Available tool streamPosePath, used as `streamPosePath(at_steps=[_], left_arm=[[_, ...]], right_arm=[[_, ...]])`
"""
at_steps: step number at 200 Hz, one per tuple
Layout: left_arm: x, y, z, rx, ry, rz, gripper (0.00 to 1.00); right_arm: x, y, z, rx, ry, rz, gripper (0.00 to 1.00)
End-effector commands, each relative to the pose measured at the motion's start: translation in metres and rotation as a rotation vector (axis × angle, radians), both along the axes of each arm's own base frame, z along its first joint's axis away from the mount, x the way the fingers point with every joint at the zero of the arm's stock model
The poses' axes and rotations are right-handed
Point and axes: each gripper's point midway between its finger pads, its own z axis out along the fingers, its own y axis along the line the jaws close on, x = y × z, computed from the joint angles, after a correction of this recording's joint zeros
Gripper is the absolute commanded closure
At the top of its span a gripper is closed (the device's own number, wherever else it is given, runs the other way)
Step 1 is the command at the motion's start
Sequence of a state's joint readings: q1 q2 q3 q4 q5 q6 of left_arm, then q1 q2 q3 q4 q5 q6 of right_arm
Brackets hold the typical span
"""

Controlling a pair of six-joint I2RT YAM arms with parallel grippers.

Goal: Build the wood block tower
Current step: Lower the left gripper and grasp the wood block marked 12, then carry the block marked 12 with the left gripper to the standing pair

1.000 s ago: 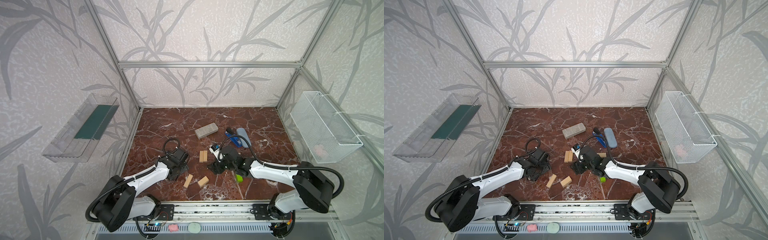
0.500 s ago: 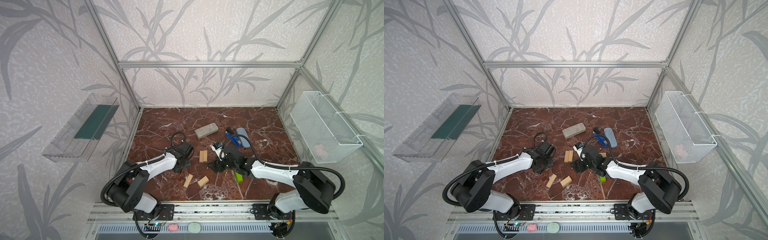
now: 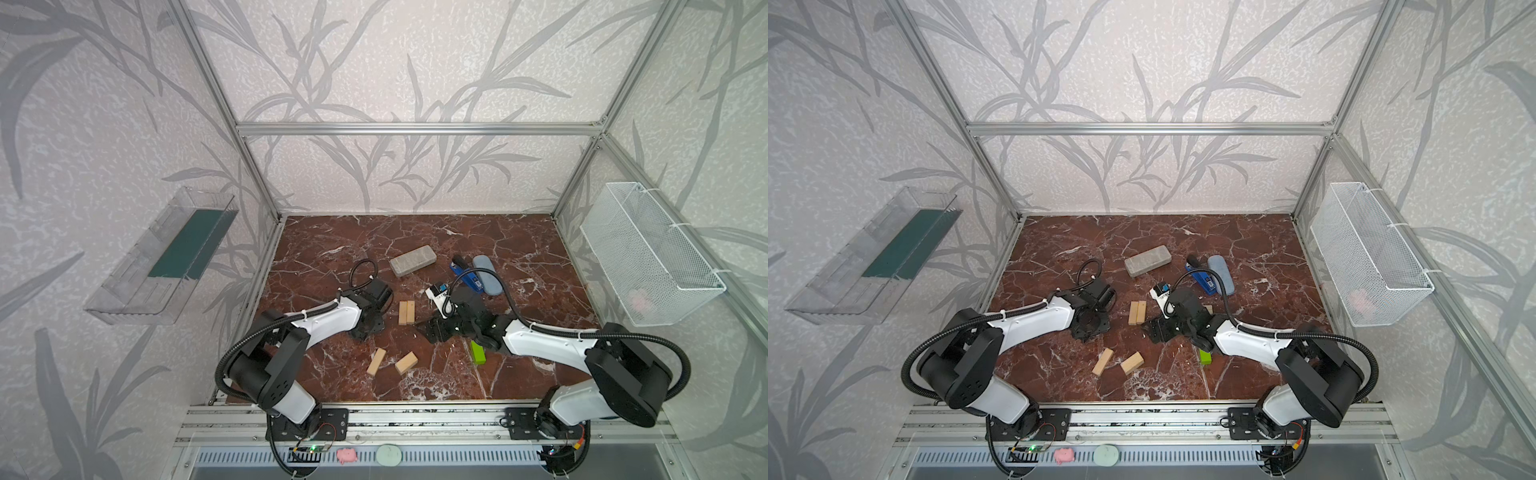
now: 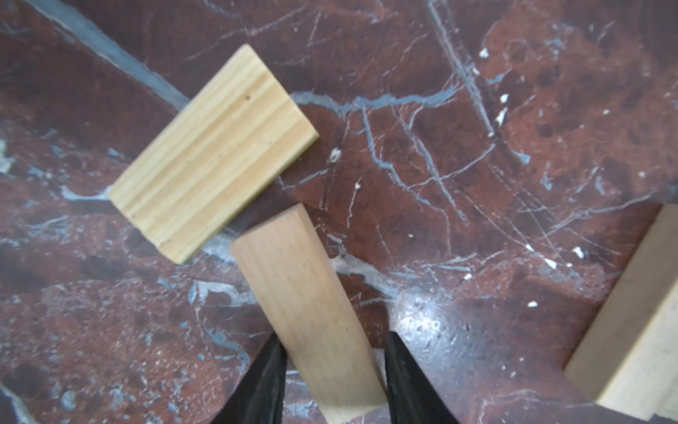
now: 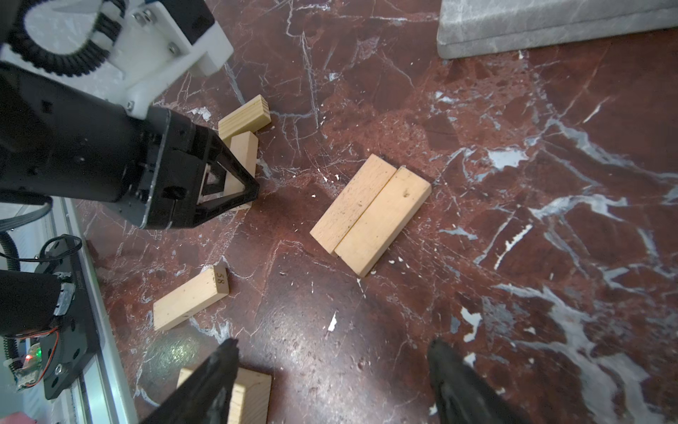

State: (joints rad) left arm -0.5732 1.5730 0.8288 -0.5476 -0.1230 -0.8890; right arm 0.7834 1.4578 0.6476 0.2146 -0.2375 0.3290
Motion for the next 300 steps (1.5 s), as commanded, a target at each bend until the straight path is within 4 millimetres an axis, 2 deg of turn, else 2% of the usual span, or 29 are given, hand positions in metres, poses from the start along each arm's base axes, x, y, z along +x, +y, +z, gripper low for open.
streamPosePath(at_steps=[1,67,165,245,300], left_arm=[[0.002,0.011,0.004,0.087,0.017,0.002,0.57],[0.013,0.014,0.004,0.146,0.021,-0.001,0.58],[0.009,-0.003,-0.004,0.047,0.028,-0.036,0.74],[0.008,-0.017,0.018,0.016,-0.019,-0.135,0.86],[0.013,-0.052,0.049,-0.011,-0.101,-0.315,0.89]], right_arm=[[0.000,0.001,0.004,0.022,-0.008,0.005,0.19],[-0.001,-0.001,0.007,0.027,-0.021,0.004,0.14],[-0.001,0.000,0.007,0.033,-0.024,0.005,0.10],[0.006,-0.009,0.008,0.056,-0.012,-0.035,0.07],[0.013,-0.025,0.016,0.067,-0.045,-0.074,0.05]])
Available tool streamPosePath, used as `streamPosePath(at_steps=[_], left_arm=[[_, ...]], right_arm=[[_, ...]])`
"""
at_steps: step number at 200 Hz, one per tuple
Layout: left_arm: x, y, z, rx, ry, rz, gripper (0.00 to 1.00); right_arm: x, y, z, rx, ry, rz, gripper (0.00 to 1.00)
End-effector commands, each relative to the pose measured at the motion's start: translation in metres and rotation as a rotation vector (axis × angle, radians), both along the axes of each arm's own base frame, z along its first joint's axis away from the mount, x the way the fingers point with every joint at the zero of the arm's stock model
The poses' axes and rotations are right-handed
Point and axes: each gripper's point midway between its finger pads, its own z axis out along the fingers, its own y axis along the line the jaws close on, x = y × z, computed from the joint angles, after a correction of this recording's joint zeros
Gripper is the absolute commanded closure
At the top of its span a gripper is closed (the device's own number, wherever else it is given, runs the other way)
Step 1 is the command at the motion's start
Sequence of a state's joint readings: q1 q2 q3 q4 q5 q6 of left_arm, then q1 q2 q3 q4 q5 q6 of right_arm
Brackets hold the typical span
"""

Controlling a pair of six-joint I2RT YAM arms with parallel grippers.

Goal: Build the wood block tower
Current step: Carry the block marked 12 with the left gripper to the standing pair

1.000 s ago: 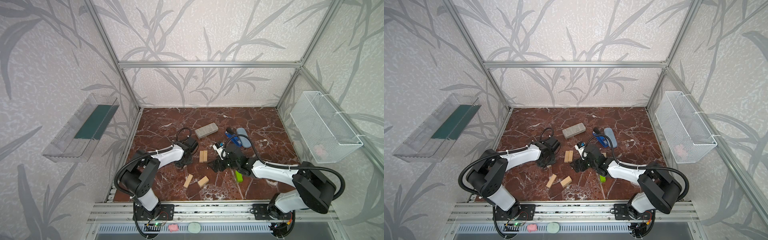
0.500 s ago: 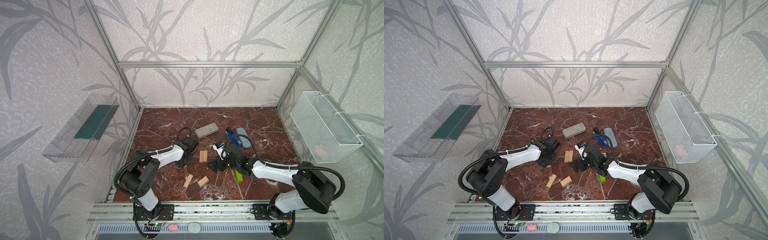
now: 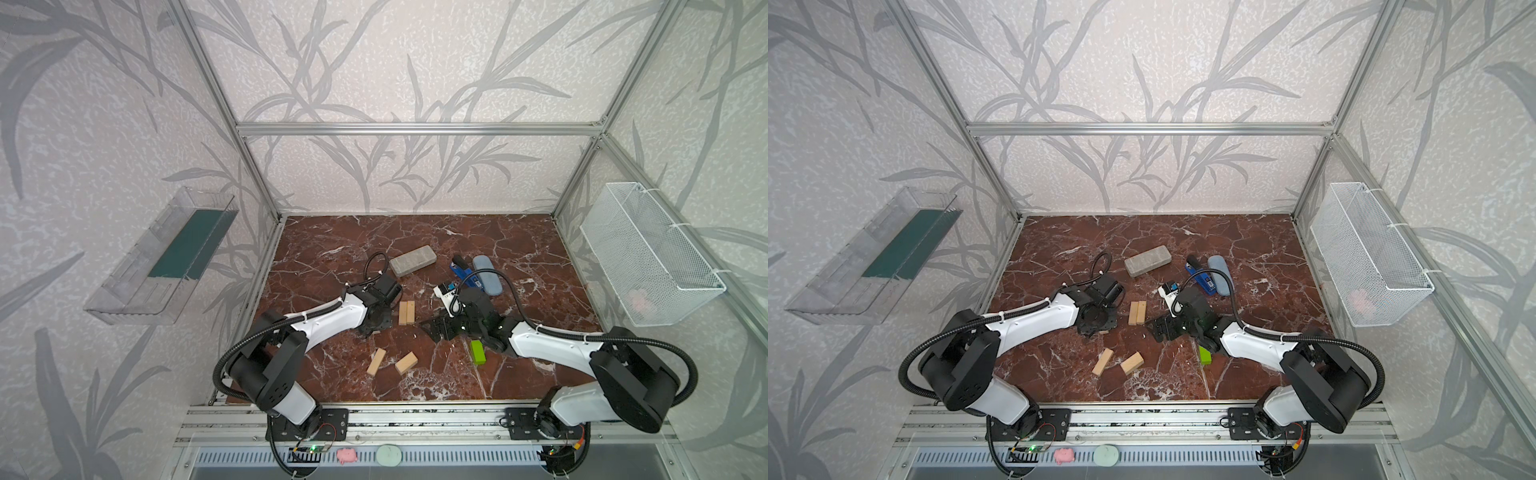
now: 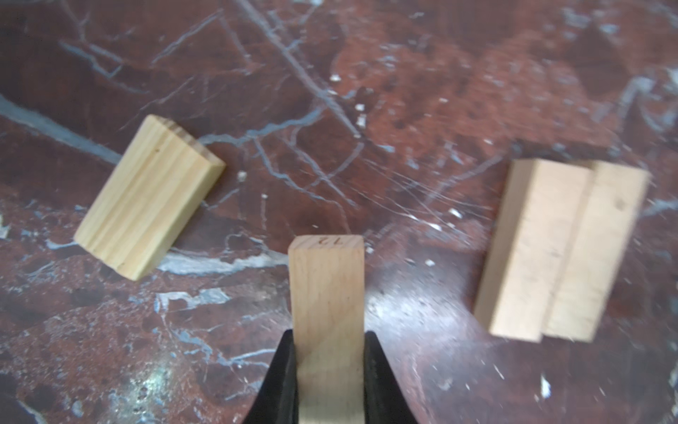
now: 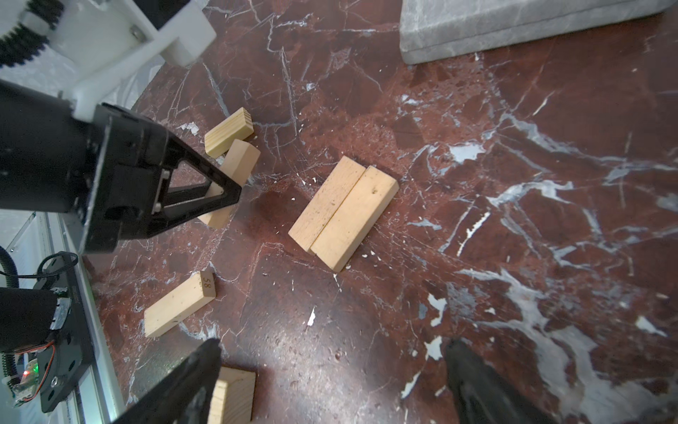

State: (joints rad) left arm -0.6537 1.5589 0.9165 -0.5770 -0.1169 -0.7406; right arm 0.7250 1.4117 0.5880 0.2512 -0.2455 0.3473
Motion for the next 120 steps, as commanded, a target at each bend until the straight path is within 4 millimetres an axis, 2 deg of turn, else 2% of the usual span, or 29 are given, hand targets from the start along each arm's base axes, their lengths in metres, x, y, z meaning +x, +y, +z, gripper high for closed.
streamPosePath(at_steps=[1,45,120], left_arm=[[0.005,-0.017,0.023,-0.013,-0.048,-0.093,0.89],[0.013,-0.049,0.031,-0.024,-0.072,-0.231,0.91],[0.030,-0.074,0.024,-0.041,-0.050,-0.268,0.93]], right_arm=[[0.005,-0.004,0.015,0.039,-0.046,-0.014,0.05],[0.009,-0.017,0.023,0.065,-0.084,-0.044,0.05],[0.010,-0.021,0.026,0.072,-0.109,-0.050,0.05]])
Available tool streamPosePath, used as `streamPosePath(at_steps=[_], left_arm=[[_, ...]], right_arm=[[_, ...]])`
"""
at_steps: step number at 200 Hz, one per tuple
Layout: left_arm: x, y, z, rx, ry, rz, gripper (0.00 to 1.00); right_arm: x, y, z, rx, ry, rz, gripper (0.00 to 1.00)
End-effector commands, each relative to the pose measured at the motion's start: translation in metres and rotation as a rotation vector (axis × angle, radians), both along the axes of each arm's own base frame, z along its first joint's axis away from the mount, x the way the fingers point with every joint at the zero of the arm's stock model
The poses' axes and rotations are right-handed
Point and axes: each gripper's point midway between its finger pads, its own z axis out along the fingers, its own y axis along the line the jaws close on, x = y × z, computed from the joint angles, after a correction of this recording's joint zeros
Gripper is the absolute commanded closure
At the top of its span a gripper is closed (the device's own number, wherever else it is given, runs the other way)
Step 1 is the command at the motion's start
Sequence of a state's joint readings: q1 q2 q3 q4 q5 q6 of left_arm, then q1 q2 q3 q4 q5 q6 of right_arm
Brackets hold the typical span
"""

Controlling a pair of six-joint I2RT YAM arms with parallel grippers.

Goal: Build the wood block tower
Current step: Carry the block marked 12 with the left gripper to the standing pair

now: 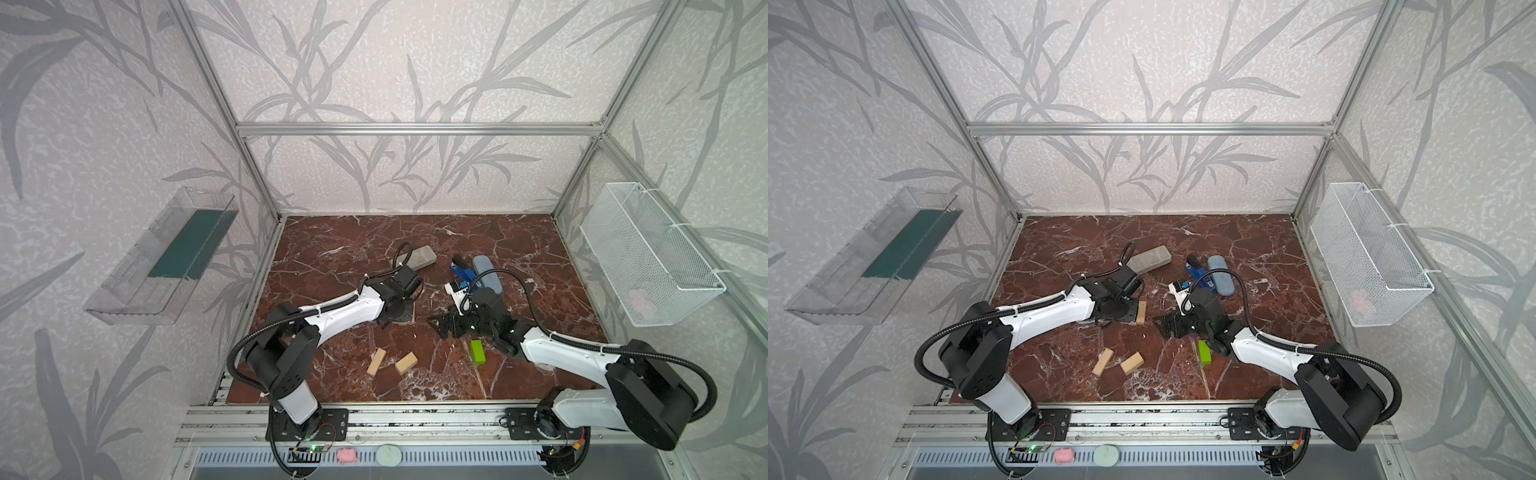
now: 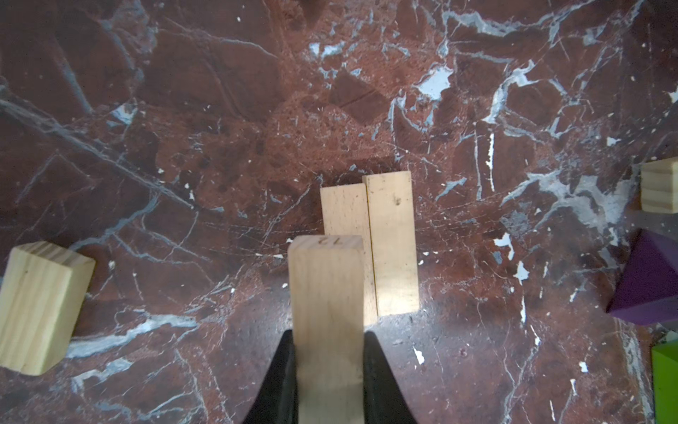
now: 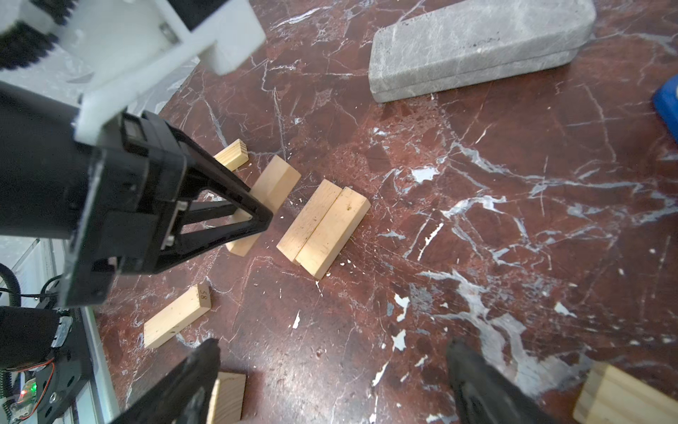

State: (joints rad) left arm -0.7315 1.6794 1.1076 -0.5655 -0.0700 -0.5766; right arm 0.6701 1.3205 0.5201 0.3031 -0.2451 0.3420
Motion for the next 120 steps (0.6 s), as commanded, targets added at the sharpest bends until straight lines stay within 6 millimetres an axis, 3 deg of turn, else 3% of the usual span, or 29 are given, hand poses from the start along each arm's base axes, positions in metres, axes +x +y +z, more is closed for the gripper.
streamPosePath(at_steps=[1,79,120], left_arm=[[0.006,-0.010,0.004,-0.009,-0.002,-0.022,0.93],[0.014,-0.019,-0.006,-0.005,0.038,0.018,0.94],[0.016,-0.014,-0.011,0.018,0.046,0.058,0.94]], right_arm=[[0.003,-0.001,0.011,0.025,-0.048,0.002,0.05],[0.004,-0.002,0.012,0.034,-0.053,-0.004,0.05],[0.004,-0.003,0.013,0.039,-0.053,-0.005,0.05]])
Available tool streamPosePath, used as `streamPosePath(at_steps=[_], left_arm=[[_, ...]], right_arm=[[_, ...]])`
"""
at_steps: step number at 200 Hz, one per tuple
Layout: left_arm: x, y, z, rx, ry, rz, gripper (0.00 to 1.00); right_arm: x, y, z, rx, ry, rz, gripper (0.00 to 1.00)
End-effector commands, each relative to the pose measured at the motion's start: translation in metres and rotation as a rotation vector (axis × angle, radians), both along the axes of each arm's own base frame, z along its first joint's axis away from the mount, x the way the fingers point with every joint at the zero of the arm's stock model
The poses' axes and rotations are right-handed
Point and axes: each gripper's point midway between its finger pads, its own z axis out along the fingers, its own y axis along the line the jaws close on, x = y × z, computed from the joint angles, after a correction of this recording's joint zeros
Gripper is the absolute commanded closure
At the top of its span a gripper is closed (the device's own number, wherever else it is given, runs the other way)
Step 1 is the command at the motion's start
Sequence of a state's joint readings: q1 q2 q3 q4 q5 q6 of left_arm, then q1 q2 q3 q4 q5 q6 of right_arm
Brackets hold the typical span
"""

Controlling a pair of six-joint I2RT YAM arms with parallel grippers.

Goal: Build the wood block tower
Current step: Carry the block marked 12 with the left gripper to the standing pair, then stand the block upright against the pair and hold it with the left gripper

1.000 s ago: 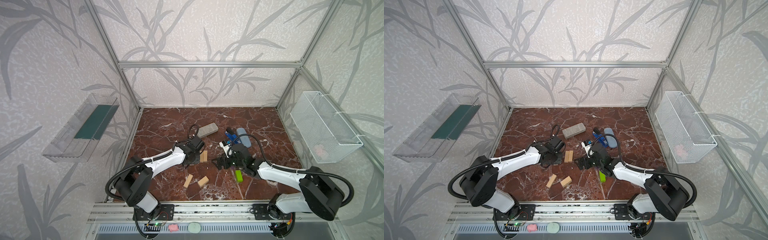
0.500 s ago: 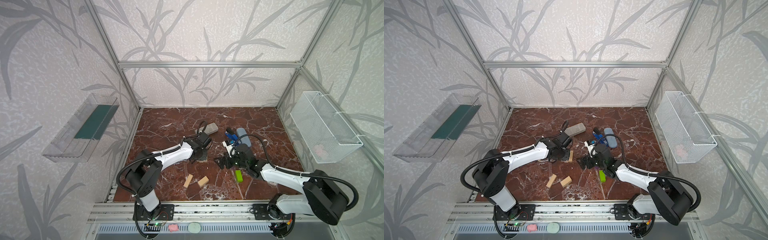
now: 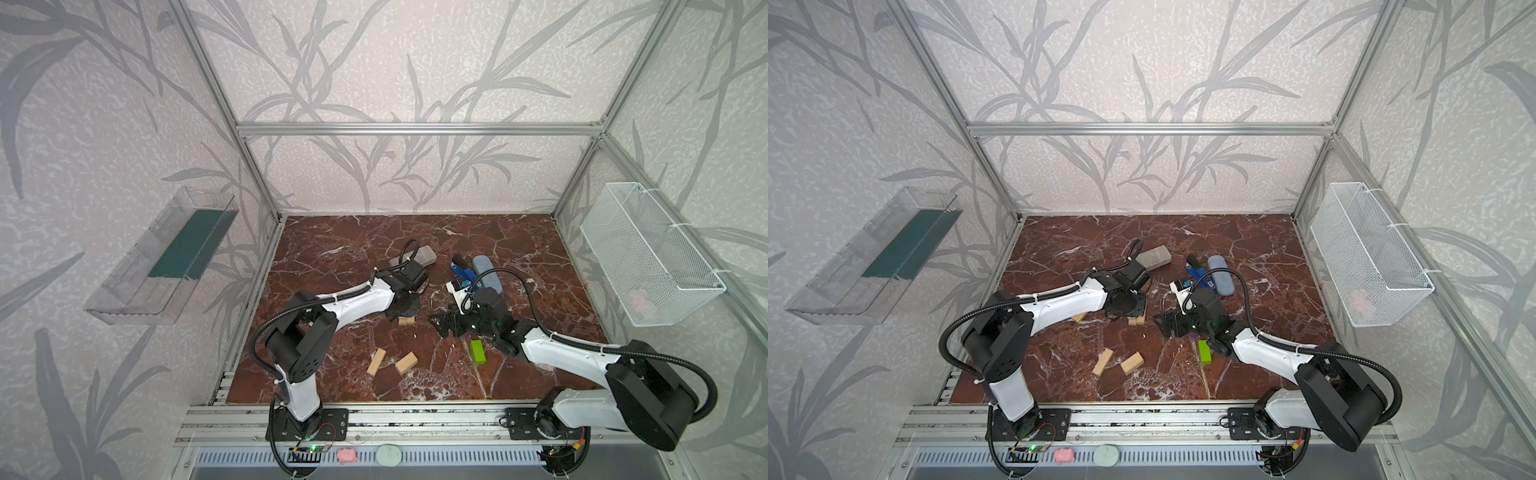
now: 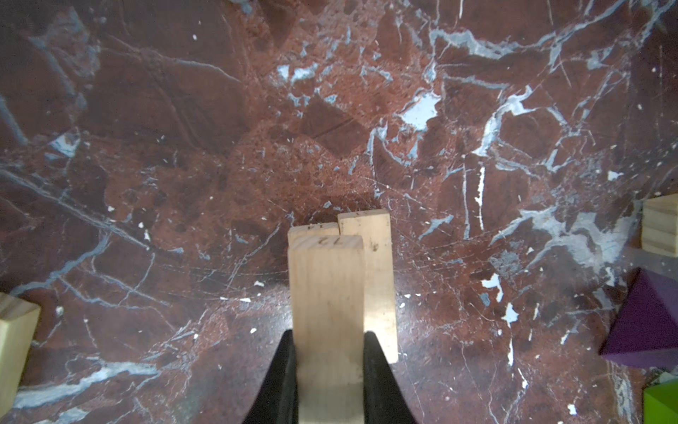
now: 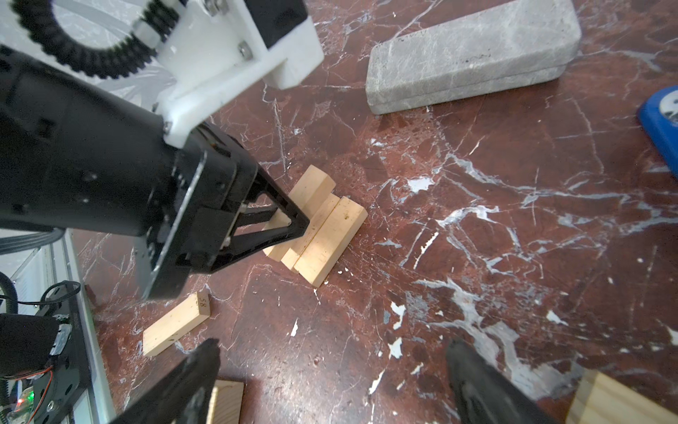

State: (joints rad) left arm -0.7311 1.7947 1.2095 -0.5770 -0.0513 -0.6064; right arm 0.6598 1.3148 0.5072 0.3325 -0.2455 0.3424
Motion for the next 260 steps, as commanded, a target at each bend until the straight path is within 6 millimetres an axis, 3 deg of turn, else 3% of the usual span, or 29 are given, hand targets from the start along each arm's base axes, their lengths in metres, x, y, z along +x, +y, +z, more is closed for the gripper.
streamPosePath(at_steps=[1,83,260], left_arm=[[0.001,0.003,0.000,0.025,0.012,0.037,0.94],[0.001,-0.003,-0.009,0.010,0.039,0.059,0.94],[0.005,0.005,-0.017,0.067,0.034,0.066,0.94]], right_arm=[[0.001,0.000,0.011,0.025,-0.037,0.005,0.05],[0.001,-0.001,0.011,0.030,-0.036,0.002,0.05],[0.001,-0.002,0.013,0.038,-0.038,0.003,0.05]])
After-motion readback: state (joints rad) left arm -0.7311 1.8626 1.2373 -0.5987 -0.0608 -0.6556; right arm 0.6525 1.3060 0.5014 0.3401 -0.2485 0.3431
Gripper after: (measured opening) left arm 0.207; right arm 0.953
